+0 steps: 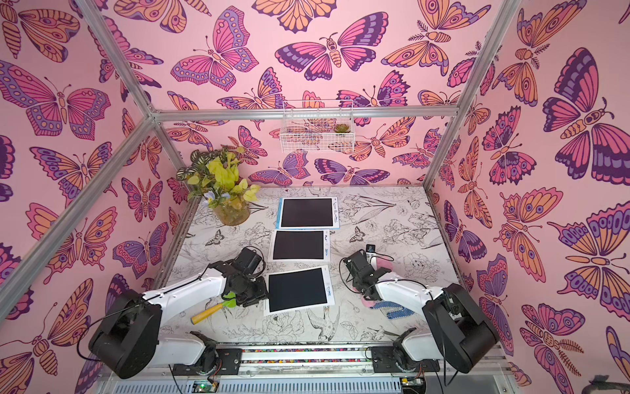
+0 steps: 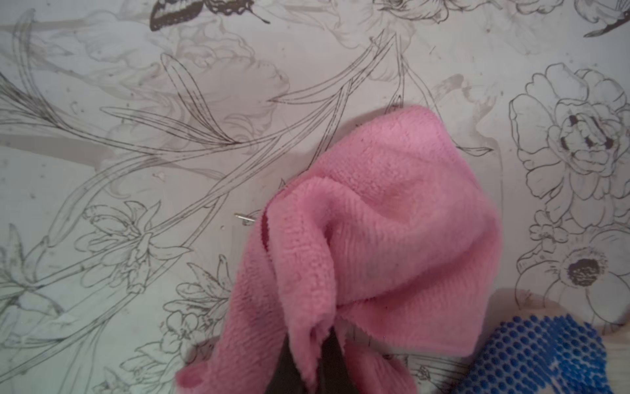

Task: Wipe the drawing tablet
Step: Wipe the dirt from the drawing tablet.

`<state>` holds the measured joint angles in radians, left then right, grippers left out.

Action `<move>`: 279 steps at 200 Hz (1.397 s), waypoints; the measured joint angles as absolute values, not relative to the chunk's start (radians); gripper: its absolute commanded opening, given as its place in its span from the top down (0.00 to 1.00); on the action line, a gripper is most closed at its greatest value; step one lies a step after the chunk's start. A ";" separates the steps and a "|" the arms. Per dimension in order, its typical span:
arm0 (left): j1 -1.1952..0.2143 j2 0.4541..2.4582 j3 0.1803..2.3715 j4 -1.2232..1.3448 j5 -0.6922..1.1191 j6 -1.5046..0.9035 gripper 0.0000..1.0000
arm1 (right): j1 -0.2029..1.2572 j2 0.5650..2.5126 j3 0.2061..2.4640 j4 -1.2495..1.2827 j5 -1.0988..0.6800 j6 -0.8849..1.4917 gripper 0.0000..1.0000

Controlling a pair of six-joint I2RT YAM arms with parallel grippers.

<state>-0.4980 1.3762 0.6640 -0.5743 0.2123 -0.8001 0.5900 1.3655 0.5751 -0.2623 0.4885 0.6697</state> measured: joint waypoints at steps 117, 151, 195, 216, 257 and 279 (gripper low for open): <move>-0.535 1.493 0.752 -0.579 0.170 -0.749 0.65 | 1.086 1.396 0.574 0.033 0.478 0.567 1.00; -0.550 1.500 0.759 -0.590 0.142 -0.751 0.67 | 1.125 1.512 0.602 0.064 0.476 0.588 1.00; -0.556 1.496 0.755 -0.588 0.130 -0.752 0.67 | 1.014 1.396 0.507 0.034 0.511 0.647 1.00; -0.557 1.496 0.755 -0.587 0.129 -0.752 0.67 | 1.037 1.418 0.511 0.036 0.498 0.624 1.00; -0.557 1.495 0.753 -0.584 0.130 -0.752 0.68 | 1.129 1.554 0.659 0.039 0.476 0.595 1.00; -0.557 1.494 0.751 -0.582 0.130 -0.752 0.68 | 1.064 1.538 0.648 0.036 0.463 0.610 1.00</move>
<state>-0.5568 1.4940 0.7509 -0.5823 0.1295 -0.7521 1.0641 1.5383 0.6479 0.0357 0.4629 0.6098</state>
